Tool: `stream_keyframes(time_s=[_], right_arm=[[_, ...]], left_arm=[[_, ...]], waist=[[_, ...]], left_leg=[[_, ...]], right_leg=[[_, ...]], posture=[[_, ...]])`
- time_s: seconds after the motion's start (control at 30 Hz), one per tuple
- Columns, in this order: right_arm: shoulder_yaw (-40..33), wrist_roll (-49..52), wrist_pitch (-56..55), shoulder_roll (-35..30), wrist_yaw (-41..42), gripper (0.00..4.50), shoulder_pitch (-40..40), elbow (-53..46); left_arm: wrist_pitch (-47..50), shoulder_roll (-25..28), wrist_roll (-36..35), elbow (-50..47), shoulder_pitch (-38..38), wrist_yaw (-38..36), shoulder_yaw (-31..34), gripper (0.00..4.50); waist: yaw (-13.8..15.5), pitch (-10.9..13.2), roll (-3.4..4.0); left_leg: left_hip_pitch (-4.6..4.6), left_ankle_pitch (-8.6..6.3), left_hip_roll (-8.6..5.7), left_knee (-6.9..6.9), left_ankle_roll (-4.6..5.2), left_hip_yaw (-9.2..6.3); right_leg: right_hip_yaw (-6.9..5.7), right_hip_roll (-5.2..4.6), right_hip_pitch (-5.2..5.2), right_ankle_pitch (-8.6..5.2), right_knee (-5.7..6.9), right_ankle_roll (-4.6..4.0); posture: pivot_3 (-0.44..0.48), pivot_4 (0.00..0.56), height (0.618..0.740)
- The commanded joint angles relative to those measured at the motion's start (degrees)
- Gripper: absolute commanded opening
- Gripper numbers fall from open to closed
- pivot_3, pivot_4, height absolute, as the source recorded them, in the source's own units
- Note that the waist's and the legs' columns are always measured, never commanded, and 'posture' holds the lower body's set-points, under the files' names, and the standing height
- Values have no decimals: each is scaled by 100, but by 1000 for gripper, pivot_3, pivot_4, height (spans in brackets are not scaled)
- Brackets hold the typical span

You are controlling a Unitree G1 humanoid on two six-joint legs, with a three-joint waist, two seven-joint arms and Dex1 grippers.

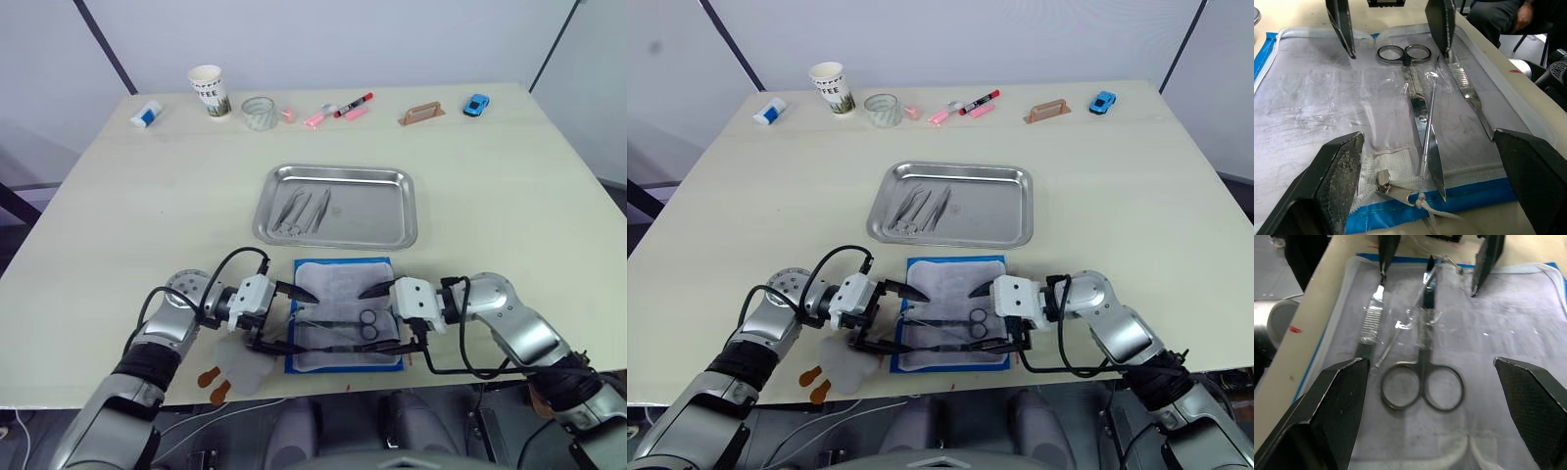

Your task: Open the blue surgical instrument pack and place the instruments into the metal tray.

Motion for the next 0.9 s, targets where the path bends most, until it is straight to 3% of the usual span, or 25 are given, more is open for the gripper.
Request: stream_keyframes(time_s=[0.03,0.9], right_arm=[[-102,-20,92,-33,-22,4500,-52,17],[239,-208,678,-16,98,4500,-122,9]], left_arm=[[110,52,326,273,195,-238,-107,4461],[159,56,355,198,224,-238,-50,4461]], waist=[[0,0,0],[-10,-1,1]], left_leg=[[0,0,0,0,0,0],[2,0,0,-2,1,0]], right_leg=[[0,0,0,0,0,0],[2,3,0,0,0,0]], posture=[[0,150,737],[0,150,737]])
